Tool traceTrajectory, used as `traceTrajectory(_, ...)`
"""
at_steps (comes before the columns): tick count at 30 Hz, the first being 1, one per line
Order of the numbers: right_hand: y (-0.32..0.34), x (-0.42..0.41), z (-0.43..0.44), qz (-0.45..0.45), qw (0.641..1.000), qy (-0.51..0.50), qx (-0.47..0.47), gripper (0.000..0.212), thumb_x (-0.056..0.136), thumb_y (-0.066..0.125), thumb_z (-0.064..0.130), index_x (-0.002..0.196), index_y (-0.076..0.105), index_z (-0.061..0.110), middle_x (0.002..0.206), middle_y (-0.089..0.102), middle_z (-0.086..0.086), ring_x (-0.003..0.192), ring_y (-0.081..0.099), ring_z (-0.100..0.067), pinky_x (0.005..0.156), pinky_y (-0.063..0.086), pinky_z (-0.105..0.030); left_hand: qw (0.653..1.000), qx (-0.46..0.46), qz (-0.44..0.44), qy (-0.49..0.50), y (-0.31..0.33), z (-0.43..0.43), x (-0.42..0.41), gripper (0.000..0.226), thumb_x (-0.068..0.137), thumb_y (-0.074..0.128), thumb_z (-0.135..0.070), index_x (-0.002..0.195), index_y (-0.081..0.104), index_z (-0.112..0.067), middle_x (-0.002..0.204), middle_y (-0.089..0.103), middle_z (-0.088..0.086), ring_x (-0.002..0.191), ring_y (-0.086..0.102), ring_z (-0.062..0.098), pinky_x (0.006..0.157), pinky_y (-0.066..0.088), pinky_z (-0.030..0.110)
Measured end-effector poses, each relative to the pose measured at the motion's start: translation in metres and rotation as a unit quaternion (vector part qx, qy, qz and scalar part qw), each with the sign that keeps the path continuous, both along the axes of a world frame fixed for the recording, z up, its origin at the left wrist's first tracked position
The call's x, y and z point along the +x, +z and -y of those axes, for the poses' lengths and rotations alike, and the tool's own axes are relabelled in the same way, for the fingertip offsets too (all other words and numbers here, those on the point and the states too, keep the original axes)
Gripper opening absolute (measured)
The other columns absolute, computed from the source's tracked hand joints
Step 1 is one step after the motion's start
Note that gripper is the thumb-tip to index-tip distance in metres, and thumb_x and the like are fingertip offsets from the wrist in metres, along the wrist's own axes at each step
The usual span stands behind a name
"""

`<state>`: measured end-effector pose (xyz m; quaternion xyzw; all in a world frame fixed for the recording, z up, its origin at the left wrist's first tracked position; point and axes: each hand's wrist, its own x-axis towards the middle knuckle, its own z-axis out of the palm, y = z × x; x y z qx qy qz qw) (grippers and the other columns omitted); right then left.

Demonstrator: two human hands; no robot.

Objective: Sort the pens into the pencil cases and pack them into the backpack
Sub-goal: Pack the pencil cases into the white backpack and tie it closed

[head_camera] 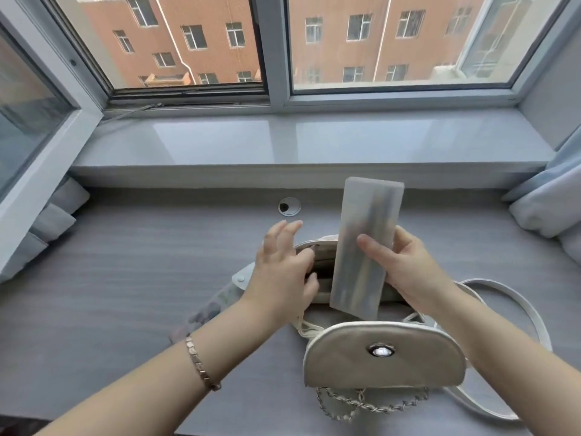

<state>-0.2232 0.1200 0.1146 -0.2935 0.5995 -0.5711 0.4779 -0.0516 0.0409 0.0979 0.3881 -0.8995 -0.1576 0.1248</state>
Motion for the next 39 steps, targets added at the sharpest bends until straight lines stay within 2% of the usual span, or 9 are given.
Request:
traceTrajectory(4, -0.003, 0.007, -0.009, -0.063, 0.991, 0.005, -0.115, 0.043, 0.073, 0.064, -0.015, 0.065, 0.072, 0.026, 0.061, 0.069, 0.020, 0.061, 0.062, 0.008, 0.060, 0.049, -0.008, 0.978, 0.190, 0.019, 0.078, -0.012, 0.002, 0.003, 0.054, 0.081, 0.036, 0.008, 0.124, 0.055, -0.020, 0.156, 0.007, 0.016, 0.144, 0.010, 0.029, 0.113, 0.018, 0.029)
traceTrajectory(9, -0.022, 0.003, -0.012, -0.217, 0.959, 0.093, -0.157, 0.041, 0.058, 0.083, 0.023, 0.093, 0.071, 0.040, 0.093, 0.069, 0.028, 0.094, 0.061, 0.006, 0.086, 0.046, -0.012, 0.963, 0.258, -0.056, 0.051, -0.018, -0.001, -0.004, 0.075, 0.072, 0.029, 0.018, 0.134, 0.043, -0.020, 0.152, 0.023, 0.004, 0.142, 0.022, 0.016, 0.107, 0.021, 0.015)
traceTrajectory(12, -0.033, -0.001, -0.010, -0.452, 0.855, 0.188, -0.171, 0.043, 0.069, 0.073, 0.013, 0.112, 0.065, 0.013, 0.113, 0.065, 0.009, 0.107, 0.057, -0.002, 0.094, 0.043, -0.018, 0.957, 0.285, -0.053, 0.013, -0.020, 0.001, 0.000, 0.063, 0.081, 0.048, 0.006, 0.135, 0.041, -0.026, 0.152, 0.021, 0.004, 0.142, 0.022, 0.015, 0.106, 0.025, 0.017)
traceTrajectory(15, -0.030, -0.006, -0.012, -0.598, 0.753, 0.232, -0.147, 0.041, 0.068, 0.068, 0.017, 0.108, 0.063, 0.015, 0.099, 0.071, -0.002, 0.086, 0.067, -0.018, 0.073, 0.051, -0.027, 0.953, 0.299, -0.038, -0.020, -0.018, 0.005, 0.008, 0.073, 0.074, 0.056, 0.007, 0.137, 0.037, -0.024, 0.152, 0.017, 0.003, 0.143, 0.017, 0.013, 0.106, 0.020, 0.013)
traceTrajectory(22, -0.046, 0.013, 0.001, -0.794, 0.584, 0.167, 0.043, 0.022, 0.039, 0.075, 0.014, 0.059, 0.065, 0.011, 0.049, 0.061, -0.005, 0.041, 0.058, -0.023, 0.039, 0.043, -0.020, 0.955, 0.279, -0.017, -0.102, -0.007, -0.015, 0.009, 0.084, 0.074, 0.029, 0.020, 0.147, 0.018, -0.019, 0.155, -0.006, -0.001, 0.144, 0.001, 0.008, 0.089, 0.001, -0.013)
traceTrajectory(27, -0.058, 0.032, 0.004, -0.751, 0.628, 0.190, 0.075, 0.035, 0.047, 0.079, 0.034, 0.071, 0.068, 0.010, 0.061, 0.064, -0.007, 0.050, 0.061, -0.024, 0.049, 0.049, -0.024, 0.957, 0.277, -0.034, -0.073, -0.014, -0.010, 0.011, 0.080, 0.071, 0.030, 0.021, 0.145, 0.022, -0.010, 0.154, 0.004, 0.005, 0.144, 0.005, 0.010, 0.100, -0.001, -0.007)
traceTrajectory(29, -0.054, 0.032, 0.001, -0.723, 0.655, 0.218, 0.038, 0.029, 0.070, 0.060, 0.033, 0.085, 0.070, 0.011, 0.073, 0.069, -0.006, 0.060, 0.066, -0.025, 0.055, 0.055, -0.026, 0.959, 0.273, -0.036, -0.072, -0.016, -0.008, 0.012, 0.079, 0.071, 0.030, 0.021, 0.144, 0.024, -0.008, 0.154, 0.006, 0.006, 0.144, 0.006, 0.010, 0.104, 0.000, -0.004)
traceTrajectory(33, -0.051, 0.020, 0.007, -0.579, 0.772, 0.255, 0.067, 0.035, 0.093, 0.042, 0.023, 0.123, 0.058, 0.015, 0.127, 0.060, -0.008, 0.116, 0.055, -0.028, 0.100, 0.043, -0.034, 0.959, 0.269, -0.035, -0.083, -0.013, -0.014, 0.009, 0.079, 0.071, 0.030, 0.019, 0.144, 0.022, -0.010, 0.152, 0.007, 0.002, 0.142, 0.009, 0.008, 0.099, 0.000, -0.007)
traceTrajectory(39, -0.066, 0.019, 0.044, -0.598, 0.704, 0.343, 0.171, 0.031, 0.097, 0.033, 0.032, 0.119, 0.052, 0.022, 0.132, 0.050, -0.009, 0.119, 0.045, -0.028, 0.097, 0.035, -0.034, 0.963, 0.256, -0.026, -0.078, -0.013, -0.028, 0.007, 0.083, 0.070, 0.030, 0.019, 0.145, 0.020, -0.014, 0.145, 0.014, -0.001, 0.135, 0.022, 0.012, 0.099, 0.006, -0.005)
